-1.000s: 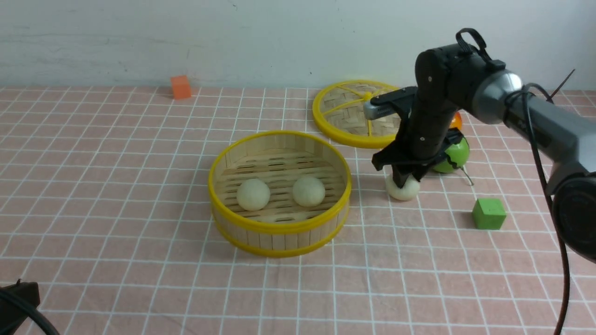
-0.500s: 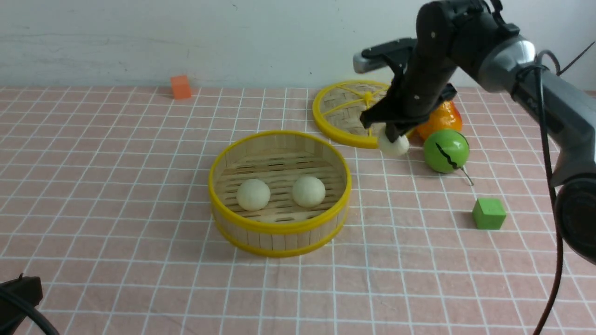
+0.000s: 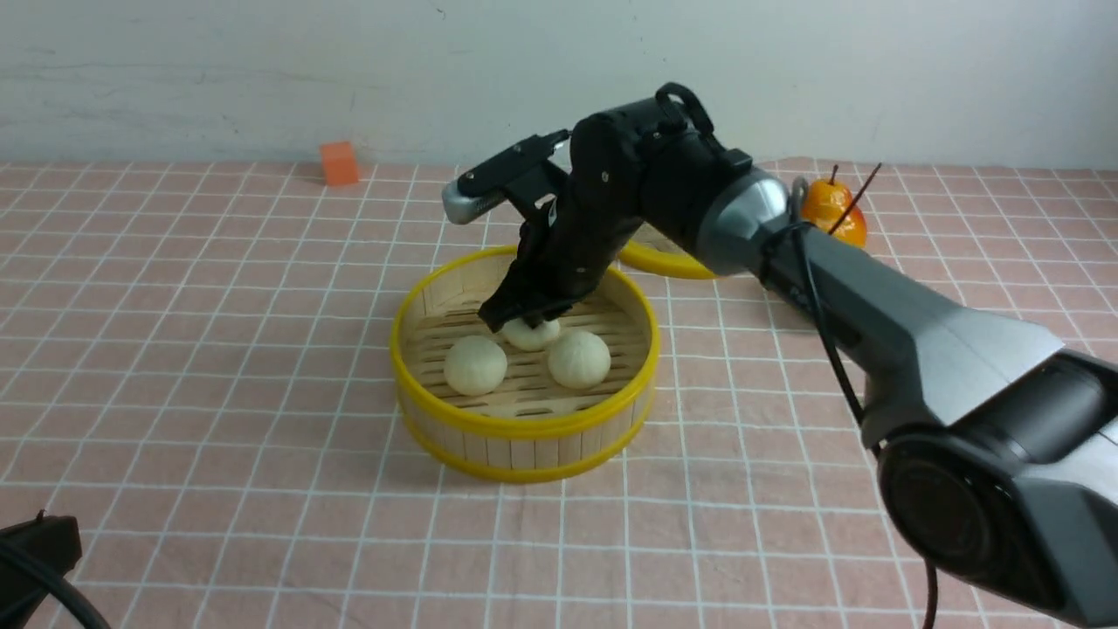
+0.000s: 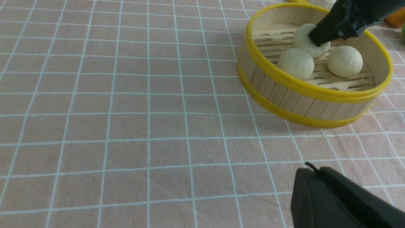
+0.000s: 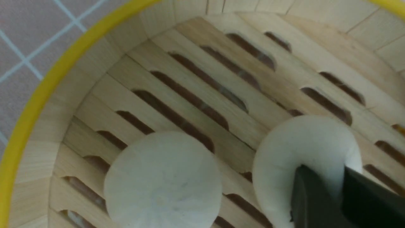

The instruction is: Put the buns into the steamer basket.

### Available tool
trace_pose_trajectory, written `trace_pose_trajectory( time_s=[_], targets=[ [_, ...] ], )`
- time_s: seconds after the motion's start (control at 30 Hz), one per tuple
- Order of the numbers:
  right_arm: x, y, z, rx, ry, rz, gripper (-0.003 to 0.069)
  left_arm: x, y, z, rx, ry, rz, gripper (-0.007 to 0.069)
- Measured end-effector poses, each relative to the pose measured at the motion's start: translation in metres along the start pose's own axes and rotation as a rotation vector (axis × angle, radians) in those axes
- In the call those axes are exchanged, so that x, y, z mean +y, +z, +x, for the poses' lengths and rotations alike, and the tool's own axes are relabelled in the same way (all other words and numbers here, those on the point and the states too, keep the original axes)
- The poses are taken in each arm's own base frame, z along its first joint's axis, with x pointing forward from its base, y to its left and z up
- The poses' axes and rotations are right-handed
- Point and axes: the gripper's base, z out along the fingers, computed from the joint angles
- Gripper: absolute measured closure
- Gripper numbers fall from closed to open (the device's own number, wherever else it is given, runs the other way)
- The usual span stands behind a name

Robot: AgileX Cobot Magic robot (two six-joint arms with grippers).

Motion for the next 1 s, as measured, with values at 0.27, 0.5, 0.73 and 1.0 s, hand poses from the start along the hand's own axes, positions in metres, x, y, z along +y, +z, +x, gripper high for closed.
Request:
trace_pose_trajectory(
  time_s=[0.27, 0.5, 0.73, 1.0],
  targets=[
    [0.001, -0.011, 0.000, 0.011, 0.030, -0.001, 0.0152, 0.000, 0.000, 0.000, -0.001, -0.001, 0.001, 0.0616],
    [0.007, -0.139, -0.027, -0.120, 0.043, 0.010, 0.0105, -0.004, -0.002, -0.004, 0.000, -0.058, 0.034, 0.0610],
    [0.017, -0.324, 0.001, -0.371, 0.014, 0.113, 0.0406, -0.005, -0.023, -0.007, -0.082, -0.051, 0.100, 0.0607],
    [0.030, -0.366, 0.116, -0.322, 0.027, 0.212, 0.0675, -0.001, -0.045, 0.004, -0.204, -0.042, 0.146, 0.0605]
  ],
)
